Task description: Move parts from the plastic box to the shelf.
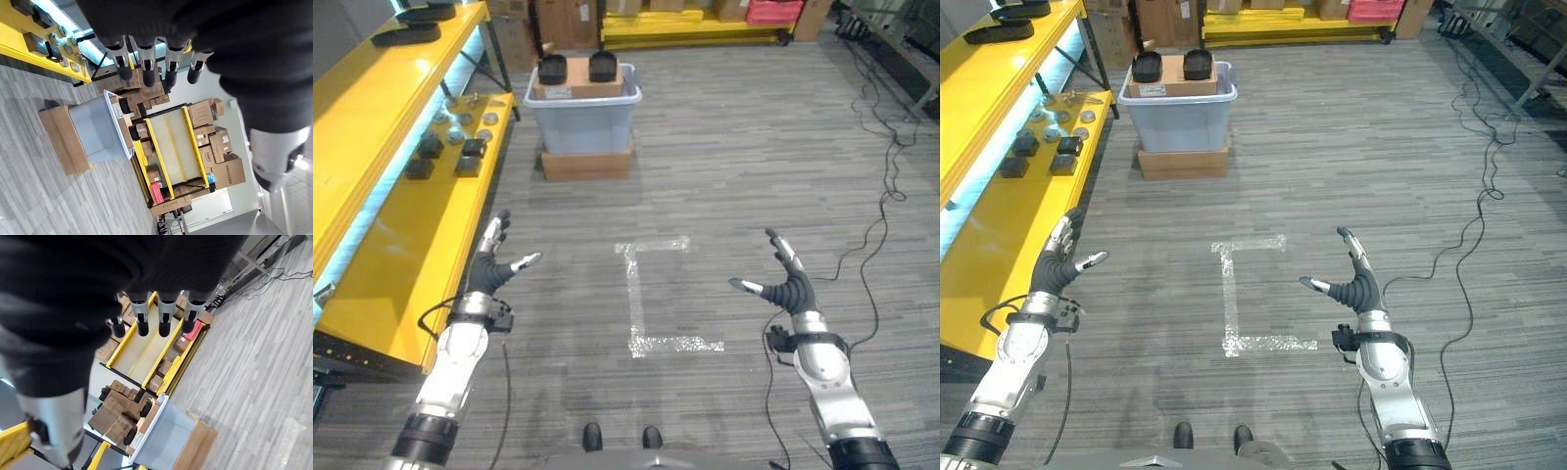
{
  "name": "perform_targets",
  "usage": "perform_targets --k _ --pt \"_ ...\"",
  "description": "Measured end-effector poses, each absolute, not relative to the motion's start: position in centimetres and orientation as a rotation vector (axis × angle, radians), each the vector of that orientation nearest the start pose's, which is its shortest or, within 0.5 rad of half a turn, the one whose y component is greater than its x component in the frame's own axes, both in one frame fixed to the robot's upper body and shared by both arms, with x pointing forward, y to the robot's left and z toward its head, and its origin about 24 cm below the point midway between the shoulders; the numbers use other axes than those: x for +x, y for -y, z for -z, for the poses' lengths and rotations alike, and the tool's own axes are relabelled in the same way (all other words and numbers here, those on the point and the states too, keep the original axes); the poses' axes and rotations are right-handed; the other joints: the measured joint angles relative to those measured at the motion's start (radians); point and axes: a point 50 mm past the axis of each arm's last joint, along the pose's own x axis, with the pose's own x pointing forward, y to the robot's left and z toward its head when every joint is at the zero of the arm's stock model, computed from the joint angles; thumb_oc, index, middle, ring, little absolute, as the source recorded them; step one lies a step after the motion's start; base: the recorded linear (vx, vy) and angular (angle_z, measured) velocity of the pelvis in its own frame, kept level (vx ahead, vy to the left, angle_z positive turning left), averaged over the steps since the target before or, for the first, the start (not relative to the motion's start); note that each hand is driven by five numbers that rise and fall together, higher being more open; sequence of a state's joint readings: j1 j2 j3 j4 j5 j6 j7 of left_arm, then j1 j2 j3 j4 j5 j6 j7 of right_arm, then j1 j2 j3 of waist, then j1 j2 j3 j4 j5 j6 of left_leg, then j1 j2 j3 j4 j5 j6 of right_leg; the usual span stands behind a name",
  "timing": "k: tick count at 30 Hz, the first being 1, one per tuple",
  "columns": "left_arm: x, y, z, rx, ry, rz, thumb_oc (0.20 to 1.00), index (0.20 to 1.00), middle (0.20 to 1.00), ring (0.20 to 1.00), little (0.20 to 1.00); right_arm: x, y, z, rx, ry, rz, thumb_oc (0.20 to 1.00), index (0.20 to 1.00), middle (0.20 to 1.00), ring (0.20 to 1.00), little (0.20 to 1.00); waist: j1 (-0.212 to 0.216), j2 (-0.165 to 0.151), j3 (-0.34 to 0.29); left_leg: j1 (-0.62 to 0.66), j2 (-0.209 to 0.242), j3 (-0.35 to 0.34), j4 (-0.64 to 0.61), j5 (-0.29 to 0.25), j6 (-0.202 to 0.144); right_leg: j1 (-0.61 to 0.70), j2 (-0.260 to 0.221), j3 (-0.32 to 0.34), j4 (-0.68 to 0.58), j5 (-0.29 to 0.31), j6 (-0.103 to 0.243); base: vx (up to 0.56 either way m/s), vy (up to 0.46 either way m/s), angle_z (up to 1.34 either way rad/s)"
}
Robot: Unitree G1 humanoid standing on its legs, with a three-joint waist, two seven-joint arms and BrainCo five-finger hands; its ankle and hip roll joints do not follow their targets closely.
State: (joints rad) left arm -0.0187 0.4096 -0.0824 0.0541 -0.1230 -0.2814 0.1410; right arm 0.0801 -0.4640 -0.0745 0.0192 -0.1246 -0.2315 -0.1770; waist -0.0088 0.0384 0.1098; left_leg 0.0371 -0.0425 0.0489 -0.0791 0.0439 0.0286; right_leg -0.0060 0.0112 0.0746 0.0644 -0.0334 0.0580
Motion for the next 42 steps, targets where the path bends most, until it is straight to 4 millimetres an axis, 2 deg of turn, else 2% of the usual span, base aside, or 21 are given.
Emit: perform_targets --k 4,5,6,12,13,15,16,17,19,20,21,25,27,28,29,31,33,36,37,39,42 --pt "26.7 -20.3 -8.8 0.258 0.305 -0.019 1.0 1.0 1.0 1.0 1.0 24.8 24.1 -8.6 -0.599 0.249 0.126 1.0 1.0 1.0 1.0 1.0 -0.012 0.004 0.051 -0.032 -0.025 0.004 0.001 0.019 0.03 -0.14 -0.015 0.032 0.223 -0.067 0.05 0.0 0.079 -0.08" --pt "27.0 -20.2 -9.2 0.258 0.321 -0.028 1.0 1.0 1.0 1.0 1.0 25.4 23.0 -8.5 -0.595 0.256 0.078 1.0 1.0 1.0 1.0 1.0 -0.02 -0.004 0.083 -0.036 -0.039 0.008 0.001 0.003 0.052 -0.241 -0.009 0.052 0.371 -0.12 0.081 0.22 0.046 -0.18" --pt "27.1 -20.2 -9.0 0.258 0.312 -0.033 1.0 1.0 1.0 1.0 1.0 25.4 22.5 -8.2 -0.593 0.248 0.053 1.0 1.0 1.0 1.0 1.0 -0.023 -0.004 0.092 -0.036 -0.039 0.01 0.0 0.003 0.052 -0.277 -0.002 0.056 0.405 -0.15 0.077 0.23 0.005 -0.17" --pt "27.2 -19.8 -8.6 0.268 0.296 -0.021 1.0 1.0 1.0 1.0 1.0 24.0 22.9 -6.5 -0.595 0.172 0.048 1.0 1.0 1.0 1.0 1.0 -0.051 -0.013 0.09 -0.036 -0.023 -0.024 0.004 -0.022 0.038 -0.339 0.098 0.108 0.235 -0.102 0.079 0.34 -0.062 0.17" --pt "27.1 -19.6 -8.4 0.27 0.291 -0.006 1.0 1.0 1.0 1.0 1.0 23.6 23.6 -6.3 -0.599 0.152 0.065 1.0 1.0 1.0 1.0 1.0 -0.076 -0.018 0.083 -0.019 -0.027 -0.057 0.03 -0.052 0.029 -0.28 0.087 0.094 0.154 0.014 0.048 0.41 -0.153 0.66" --pt "26.8 -19.5 -7.9 0.269 0.269 -0.001 1.0 1.0 1.0 1.0 1.0 23.3 24.0 -6.1 -0.61 0.135 0.062 1.0 1.0 1.0 1.0 1.0 -0.077 0.0 0.068 0.008 -0.005 -0.072 0.061 -0.102 0.0 -0.231 0.106 0.075 0.14 0.029 0.001 0.44 -0.168 0.39" --pt "26.6 -19.5 -7.7 0.267 0.262 0.004 1.0 1.0 1.0 1.0 1.0 23.2 24.2 -6.0 -0.619 0.126 0.057 1.0 1.0 1.0 1.0 1.0 -0.078 0.006 0.059 0.007 0.002 -0.07 0.121 -0.121 -0.023 -0.208 0.117 0.077 0.137 0.008 -0.03 0.19 -0.08 0.36" --pt "26.6 -19.4 -7.6 0.266 0.258 0.009 1.0 1.0 1.0 1.0 1.0 23.2 24.4 -6.0 -0.628 0.117 0.057 1.0 1.0 1.0 1.0 1.0 -0.081 -0.002 0.055 -0.056 -0.001 -0.051 0.306 -0.165 -0.071 -0.176 0.114 0.077 0.142 -0.006 -0.065 0.23 -0.111 0.3" --pt "26.4 -19.2 -7.2 0.255 0.246 0.016 1.0 1.0 1.0 1.0 1.0 22.8 24.9 -5.9 -0.647 0.103 0.053 1.0 1.0 1.0 1.0 1.0 -0.073 -0.006 0.032 -0.182 0.005 -0.017 0.607 -0.209 -0.117 -0.148 0.101 0.065 0.145 0.019 -0.085 0.27 -0.119 0.1" --pt "26.6 -18.9 -7.3 0.246 0.249 0.034 1.0 1.0 1.0 1.0 1.0 23.4 25.5 -6.6 -0.683 0.112 0.041 1.0 1.0 1.0 1.0 1.0 -0.067 -0.002 0.018 -0.342 -0.024 -0.083 1.02 -0.127 -0.158 -0.124 0.11 0.075 0.167 -0.021 -0.141 0.22 -0.078 -0.24" --pt "26.5 -18.9 -7.1 0.243 0.241 0.033 1.0 1.0 1.0 1.0 1.0 23.6 25.8 -6.5 -0.69 0.101 0.046 1.0 1.0 1.0 1.0 1.0 -0.054 -0.001 0.015 -0.367 -0.031 -0.077 1.119 -0.132 -0.164 -0.111 0.108 0.083 0.167 -0.019 -0.137 0.26 -0.061 -0.28" --pt "26.3 -18.8 -6.7 0.236 0.227 0.034 1.0 1.0 1.0 1.0 1.0 23.8 25.7 -6.6 -0.688 0.105 0.045 1.0 1.0 1.0 1.0 1.0 -0.033 -0.039 0.01 -0.379 -0.031 -0.067 0.862 -0.185 -0.076 -0.028 0.1 0.159 0.082 -0.033 -0.116 0.32 0.007 -0.37" --pt "25.4 -18.8 -6.0 0.225 0.197 0.038 1.0 1.0 1.0 1.0 1.0 23.8 25.8 -6.2 -0.683 0.086 0.047 1.0 1.0 1.0 1.0 1.0 -0.006 -0.043 0.011 -0.354 -0.034 -0.067 0.537 -0.184 -0.045 0.027 0.1 0.208 0.019 -0.032 -0.1 0.43 0.006 -0.77" --pt "24.8 -19.0 -5.1 0.221 0.161 0.035 1.0 1.0 1.0 1.0 1.0 23.8 26.1 -5.5 -0.683 0.054 0.05 1.0 1.0 1.0 1.0 1.0 0.027 -0.034 0.006 -0.322 -0.02 -0.072 0.147 -0.127 -0.02 0.062 0.096 0.188 -0.022 -0.062 -0.084 0.64 -0.074 -0.77" --pt "24.9 -19.1 -4.9 0.219 0.151 0.027 1.0 1.0 1.0 1.0 1.0 23.8 26.2 -5.1 -0.683 0.032 0.052 1.0 1.0 1.0 1.0 1.0 0.037 -0.033 0.007 -0.324 -0.01 -0.067 0.035 -0.099 -0.024 0.079 0.103 0.186 -0.035 -0.053 -0.086 0.5 -0.077 -0.6" --pt "24.9 -19.2 -4.7 0.213 0.14 0.015 1.0 1.0 1.0 1.0 1.0 23.7 26.1 -4.7 -0.681 0.014 0.05 1.0 1.0 1.0 1.0 1.0 0.046 -0.037 0.009 -0.352 -0.002 -0.041 0.002 -0.081 -0.023 0.115 0.109 0.18 -0.049 -0.067 -0.104 0.25 -0.024 -0.05" --pt "24.9 -19.3 -4.3 0.2 0.124 -0.007 1.0 1.0 1.0 1.0 1.0 23.1 25.9 -4.0 -0.681 -0.013 0.038 1.0 1.0 1.0 1.0 1.0 0.056 -0.057 0.0 -0.384 -0.036 0.016 0.032 -0.066 -0.003 0.225 0.103 0.166 -0.086 -0.125 -0.123 0.54 0.057 0.16" --pt "24.3 -19.6 -4.0 0.202 0.109 -0.016 1.0 1.0 1.0 1.0 1.0 23.1 25.3 -3.8 -0.669 -0.01 0.031 1.0 1.0 1.0 1.0 1.0 0.058 -0.08 -0.019 -0.345 -0.091 0.089 0.14 -0.039 0.1 0.321 0.083 0.194 -0.068 -0.208 -0.017 0.6 0.077 0.0" --pt "24.2 -19.5 -3.7 0.201 0.089 -0.012 1.0 1.0 1.0 1.0 1.0 22.7 24.9 -3.1 -0.66 -0.034 0.011 1.0 1.0 1.0 1.0 1.0 0.057 -0.108 -0.027 -0.305 -0.105 0.094 0.158 0.0 0.129 0.306 0.082 0.188 0.063 -0.214 0.004 0.31 0.01 0.1" --pt "24.3 -19.7 -3.9 0.224 0.089 -0.001 1.0 1.0 1.0 1.0 1.0 22.7 24.3 -3.0 -0.685 -0.029 -0.022 1.0 1.0 1.0 1.0 1.0 0.055 -0.12 -0.039 -0.226 -0.11 0.077 0.094 0.056 0.131 0.172 0.098 0.16 0.399 -0.235 0.118 0.24 -0.036 -0.01" --pt "25.4 -19.7 -5.1 0.251 0.134 0.012 1.0 1.0 1.0 1.0 1.0 23.1 24.1 -4.0 -0.68 0.016 -0.012 1.0 1.0 1.0 1.0 1.0 0.032 -0.111 -0.044 -0.145 -0.14 0.017 0.056 0.022 0.128 -0.046 0.06 0.149 0.689 -0.266 0.155 0.32 -0.017 0.08"
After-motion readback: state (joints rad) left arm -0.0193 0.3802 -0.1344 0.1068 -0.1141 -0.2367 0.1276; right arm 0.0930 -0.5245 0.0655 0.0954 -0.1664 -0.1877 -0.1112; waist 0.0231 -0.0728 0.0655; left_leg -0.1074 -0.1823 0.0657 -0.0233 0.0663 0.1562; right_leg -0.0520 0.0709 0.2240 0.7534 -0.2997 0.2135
